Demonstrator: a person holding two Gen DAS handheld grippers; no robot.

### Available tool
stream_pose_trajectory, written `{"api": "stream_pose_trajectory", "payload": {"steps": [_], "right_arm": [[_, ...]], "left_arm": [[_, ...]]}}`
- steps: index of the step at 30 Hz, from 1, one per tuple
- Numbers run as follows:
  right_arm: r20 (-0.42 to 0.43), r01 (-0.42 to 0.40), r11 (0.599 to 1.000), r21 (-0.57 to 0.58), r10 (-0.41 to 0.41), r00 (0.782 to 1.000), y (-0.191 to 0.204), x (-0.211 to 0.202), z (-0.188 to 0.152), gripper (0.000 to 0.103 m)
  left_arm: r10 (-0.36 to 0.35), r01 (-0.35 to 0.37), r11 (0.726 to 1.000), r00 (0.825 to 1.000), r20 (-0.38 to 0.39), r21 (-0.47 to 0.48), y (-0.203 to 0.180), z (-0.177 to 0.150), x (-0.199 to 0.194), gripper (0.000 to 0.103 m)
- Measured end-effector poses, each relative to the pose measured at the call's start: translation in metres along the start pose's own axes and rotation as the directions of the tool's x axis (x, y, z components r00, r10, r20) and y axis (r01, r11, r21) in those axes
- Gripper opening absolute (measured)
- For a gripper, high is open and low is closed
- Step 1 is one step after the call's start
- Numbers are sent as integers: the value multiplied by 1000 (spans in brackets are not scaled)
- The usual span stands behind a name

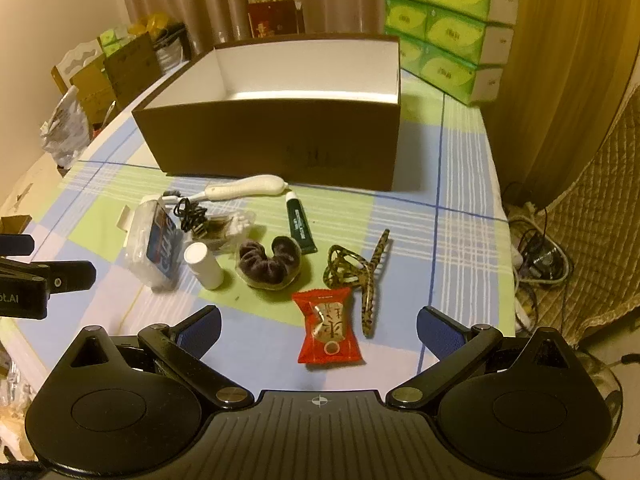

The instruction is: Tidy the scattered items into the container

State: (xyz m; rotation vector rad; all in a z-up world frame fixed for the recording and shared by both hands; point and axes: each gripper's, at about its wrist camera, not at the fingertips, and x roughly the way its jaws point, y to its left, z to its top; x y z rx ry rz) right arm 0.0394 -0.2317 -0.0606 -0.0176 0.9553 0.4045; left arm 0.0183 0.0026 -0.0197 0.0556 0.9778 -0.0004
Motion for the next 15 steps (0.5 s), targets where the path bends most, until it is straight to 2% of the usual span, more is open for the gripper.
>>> {"api": "stream_pose_trajectory", "payload": {"steps": [6,11,15], "right_arm": [[8,-22,1000,10,22,1000,-9,5,-3,101],[16,-48,998,-34,49,999,-9,14,-9,101],[9,-99,994,-51,100,995,-11,25,-14,82]], "left_arm": [[-14,14,1000,1000,-12,-9,5,-1,8,102],[-21,21,1000,1000,3,22,3,-2,13,102],[-27,27,999,1000,9,40,2,0,18,102]]}}
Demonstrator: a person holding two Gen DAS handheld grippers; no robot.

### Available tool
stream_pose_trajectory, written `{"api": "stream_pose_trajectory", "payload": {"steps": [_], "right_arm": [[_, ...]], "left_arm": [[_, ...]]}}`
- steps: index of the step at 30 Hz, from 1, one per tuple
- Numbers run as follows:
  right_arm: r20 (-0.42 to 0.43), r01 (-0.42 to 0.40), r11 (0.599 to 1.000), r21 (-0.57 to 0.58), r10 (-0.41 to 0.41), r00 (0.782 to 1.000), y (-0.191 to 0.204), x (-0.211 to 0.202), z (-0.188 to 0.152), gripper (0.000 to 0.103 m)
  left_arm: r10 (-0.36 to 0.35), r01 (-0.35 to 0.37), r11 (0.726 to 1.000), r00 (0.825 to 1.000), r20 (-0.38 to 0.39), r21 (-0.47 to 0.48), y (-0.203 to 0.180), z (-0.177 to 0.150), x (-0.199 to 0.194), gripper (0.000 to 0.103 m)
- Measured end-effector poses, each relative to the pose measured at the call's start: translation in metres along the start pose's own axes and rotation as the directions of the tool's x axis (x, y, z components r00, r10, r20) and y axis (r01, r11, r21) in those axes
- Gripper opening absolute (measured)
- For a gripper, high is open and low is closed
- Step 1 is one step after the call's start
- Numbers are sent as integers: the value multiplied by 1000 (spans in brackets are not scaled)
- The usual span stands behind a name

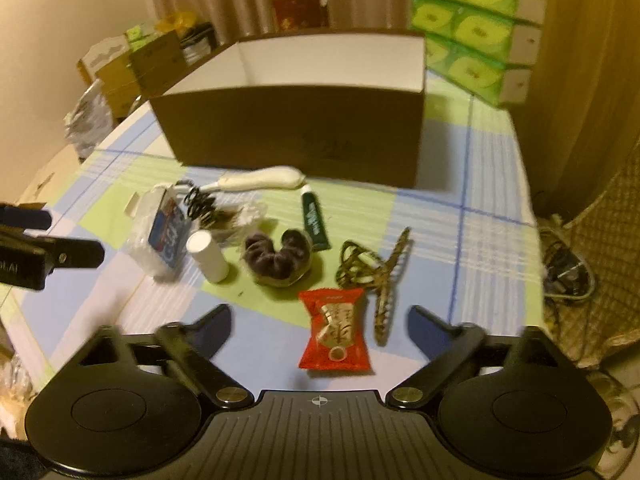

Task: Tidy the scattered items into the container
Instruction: 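Grasp the red candy packet with the right tool while the left tool grasps the clear plastic box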

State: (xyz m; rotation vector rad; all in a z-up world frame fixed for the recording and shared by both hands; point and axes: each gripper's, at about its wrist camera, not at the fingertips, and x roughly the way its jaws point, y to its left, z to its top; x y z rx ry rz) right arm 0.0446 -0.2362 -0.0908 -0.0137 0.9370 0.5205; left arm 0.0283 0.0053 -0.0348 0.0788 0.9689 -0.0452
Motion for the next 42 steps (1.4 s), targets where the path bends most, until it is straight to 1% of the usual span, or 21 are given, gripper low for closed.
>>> {"api": "stream_pose_trajectory", "payload": {"steps": [2,4,6,9,16,19,27,33,37,38,39,40,42], "right_arm": [[-8,-10,1000,12,10,1000,-3,5,-2,78],[-13,-13,1000,9,13,1000,-5,9,-5,71],[-18,-22,1000,14,23,1000,-7,13,-6,66],[-20,-29,999,18,29,999,-10,17,-6,62],[-31,-16,1000,-21,15,999,-9,31,-3,52],[-41,-10,999,-38,8,999,-9,39,-2,50],[-60,-8,999,-46,5,998,-11,51,0,49],[-64,5,998,-62,-9,998,-10,56,1,47],[-71,5,998,-64,-10,997,-10,58,1,42],[-74,5,998,-64,-10,997,-10,59,0,41],[-77,6,998,-65,-11,997,-10,59,0,38],[-81,5,998,-64,-10,997,-10,60,-1,32],[-83,0,998,-61,-5,997,-11,61,-2,30]], "left_arm": [[-10,10,1000,1000,-2,12,1,0,3,102],[-11,11,1000,1000,-3,18,2,0,7,102],[-13,13,1000,1000,-5,24,3,-1,10,102],[-18,19,999,1000,-9,37,4,0,15,102],[-22,23,999,1000,-22,36,7,2,26,102],[-22,23,999,999,-27,36,9,2,30,101],[-25,26,999,999,-41,32,13,4,38,99],[-41,42,999,998,-47,31,14,6,44,97],[-52,54,998,997,-49,39,13,8,47,94],[-63,66,996,997,-49,55,13,8,48,94],[-65,68,996,997,-49,57,12,8,48,94],[-67,70,996,997,-49,59,12,8,49,94],[-72,75,995,996,-52,60,12,8,50,94]]}}
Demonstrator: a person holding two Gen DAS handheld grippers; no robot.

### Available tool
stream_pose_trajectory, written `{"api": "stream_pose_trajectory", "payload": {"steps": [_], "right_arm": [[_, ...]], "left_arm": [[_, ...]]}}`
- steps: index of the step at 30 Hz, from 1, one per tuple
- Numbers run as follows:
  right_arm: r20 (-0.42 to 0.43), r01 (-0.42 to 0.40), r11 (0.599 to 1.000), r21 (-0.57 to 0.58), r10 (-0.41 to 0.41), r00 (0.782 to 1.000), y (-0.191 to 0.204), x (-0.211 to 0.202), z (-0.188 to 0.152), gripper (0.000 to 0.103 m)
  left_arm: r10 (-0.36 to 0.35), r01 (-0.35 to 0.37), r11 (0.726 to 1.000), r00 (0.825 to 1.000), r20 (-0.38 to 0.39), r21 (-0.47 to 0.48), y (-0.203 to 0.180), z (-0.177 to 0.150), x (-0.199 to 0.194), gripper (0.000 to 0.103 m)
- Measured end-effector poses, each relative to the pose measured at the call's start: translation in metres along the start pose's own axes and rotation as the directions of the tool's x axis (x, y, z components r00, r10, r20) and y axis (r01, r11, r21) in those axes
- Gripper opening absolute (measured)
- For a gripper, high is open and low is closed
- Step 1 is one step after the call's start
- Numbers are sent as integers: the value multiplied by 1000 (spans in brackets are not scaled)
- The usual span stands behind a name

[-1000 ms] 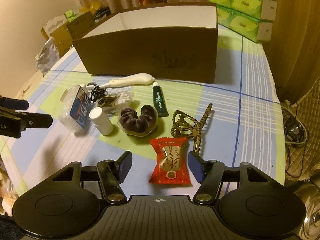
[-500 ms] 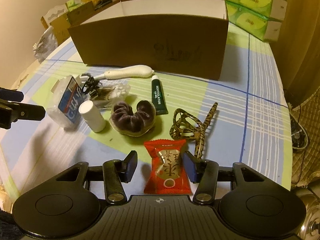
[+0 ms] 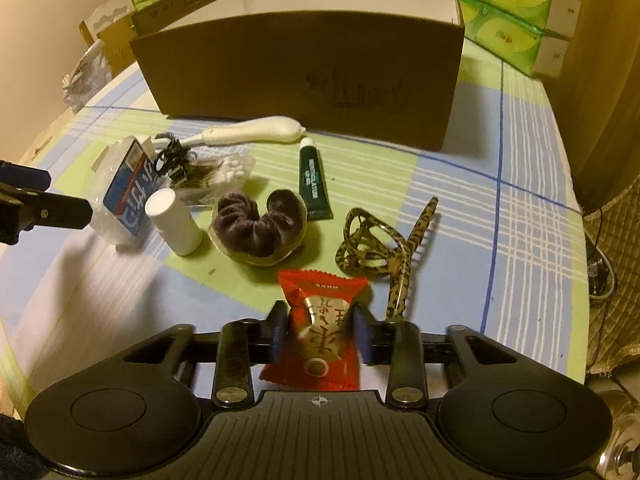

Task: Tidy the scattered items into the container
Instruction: 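Grasp the red candy packet with the right tool while the left tool grasps the clear plastic box, then lift both held items and carry them over the brown box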

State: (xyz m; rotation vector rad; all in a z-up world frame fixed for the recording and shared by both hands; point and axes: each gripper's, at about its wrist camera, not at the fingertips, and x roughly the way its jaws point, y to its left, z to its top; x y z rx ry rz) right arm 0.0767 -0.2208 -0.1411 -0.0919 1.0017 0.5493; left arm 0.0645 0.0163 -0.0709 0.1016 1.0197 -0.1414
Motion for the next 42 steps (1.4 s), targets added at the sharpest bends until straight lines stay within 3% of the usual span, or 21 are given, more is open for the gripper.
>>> {"api": "stream_pose_trajectory", "payload": {"steps": [3,14,19,22,29,35,39,42], "right_arm": [[-3,3,1000,-6,-3,1000,1,-1,0,28],[-10,-3,1000,12,3,1000,-2,-4,-3,28],[-10,-5,1000,11,5,1000,-2,-4,-3,28],[-10,-8,1000,13,8,1000,-3,-4,-4,28],[-16,-20,1000,10,21,1000,-3,-5,-4,28],[-13,-44,999,23,45,999,-2,-8,-7,29],[-16,-45,999,21,46,999,-1,-6,-6,38],[-11,-40,999,15,40,999,1,-6,-5,38]], "left_arm": [[-8,8,1000,1000,-4,-1,0,0,4,92],[-37,36,999,999,-17,-32,5,2,21,65],[-81,79,995,996,-22,-62,8,5,32,41],[-104,101,992,994,-31,-79,9,3,38,33],[-132,133,991,991,-26,13,11,-11,28,28],[-148,157,981,985,-85,116,13,-34,9,27],[-142,150,981,987,-72,122,13,-35,4,40],[-131,137,984,990,-57,111,11,-26,11,44]]}}
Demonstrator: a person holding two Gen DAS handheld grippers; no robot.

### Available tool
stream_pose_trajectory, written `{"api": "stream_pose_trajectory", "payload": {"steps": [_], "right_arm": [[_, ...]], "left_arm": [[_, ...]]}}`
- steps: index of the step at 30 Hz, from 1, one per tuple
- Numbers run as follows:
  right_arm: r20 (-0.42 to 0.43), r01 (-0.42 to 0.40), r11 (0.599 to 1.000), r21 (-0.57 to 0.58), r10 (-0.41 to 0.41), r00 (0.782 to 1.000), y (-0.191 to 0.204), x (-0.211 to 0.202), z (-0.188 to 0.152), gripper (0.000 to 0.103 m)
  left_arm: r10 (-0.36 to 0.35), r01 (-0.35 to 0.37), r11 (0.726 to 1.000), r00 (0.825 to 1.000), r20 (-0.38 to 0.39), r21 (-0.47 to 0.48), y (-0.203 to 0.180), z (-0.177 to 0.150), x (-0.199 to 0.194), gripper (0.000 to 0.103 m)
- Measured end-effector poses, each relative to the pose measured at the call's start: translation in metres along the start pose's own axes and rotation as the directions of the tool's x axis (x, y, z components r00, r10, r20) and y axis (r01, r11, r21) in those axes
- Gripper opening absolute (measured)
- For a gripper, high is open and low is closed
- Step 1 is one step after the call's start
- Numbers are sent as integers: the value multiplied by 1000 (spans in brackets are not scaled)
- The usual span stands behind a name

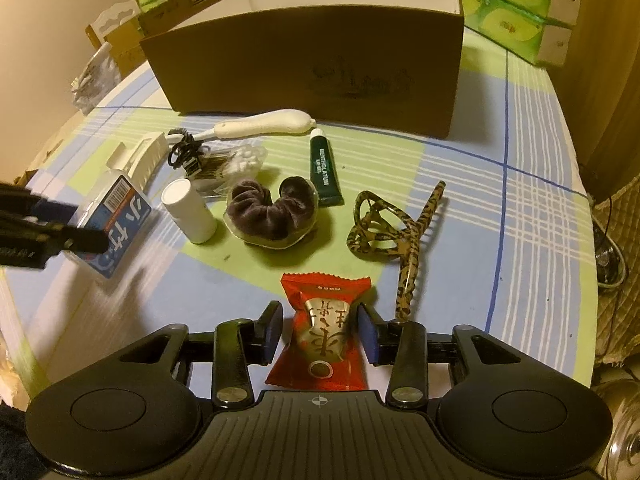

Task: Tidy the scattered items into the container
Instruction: 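Lift both held items and carry them over the brown box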

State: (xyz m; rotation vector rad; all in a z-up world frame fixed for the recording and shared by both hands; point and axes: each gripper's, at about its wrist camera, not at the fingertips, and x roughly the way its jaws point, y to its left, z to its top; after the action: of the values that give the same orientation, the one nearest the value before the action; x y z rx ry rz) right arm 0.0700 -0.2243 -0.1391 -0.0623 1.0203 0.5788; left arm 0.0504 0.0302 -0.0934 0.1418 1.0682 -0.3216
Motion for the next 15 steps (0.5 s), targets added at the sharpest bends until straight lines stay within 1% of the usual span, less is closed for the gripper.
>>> {"api": "stream_pose_trajectory", "payload": {"steps": [3,5,6,7,9,15], "right_arm": [[-1,14,1000,-1,-14,1000,0,2,0,38],[-1,19,1000,-4,-19,1000,0,3,0,38],[-2,23,1000,-9,-23,1000,1,3,1,38],[-4,29,999,-18,-29,1000,2,3,1,37],[-6,42,998,-36,-42,999,5,3,0,28],[-18,48,998,-39,-49,999,8,1,-1,27]], "left_arm": [[12,-12,1000,1000,6,-1,-1,9,9,43],[25,-25,1000,1000,1,10,-2,11,16,40],[27,-27,1000,1000,-3,9,-2,12,18,30],[27,-27,1000,1000,-6,4,-2,12,20,28],[29,-29,1000,1000,-4,-2,-1,12,21,27],[21,-21,1000,1000,-4,23,0,4,16,27]]}}
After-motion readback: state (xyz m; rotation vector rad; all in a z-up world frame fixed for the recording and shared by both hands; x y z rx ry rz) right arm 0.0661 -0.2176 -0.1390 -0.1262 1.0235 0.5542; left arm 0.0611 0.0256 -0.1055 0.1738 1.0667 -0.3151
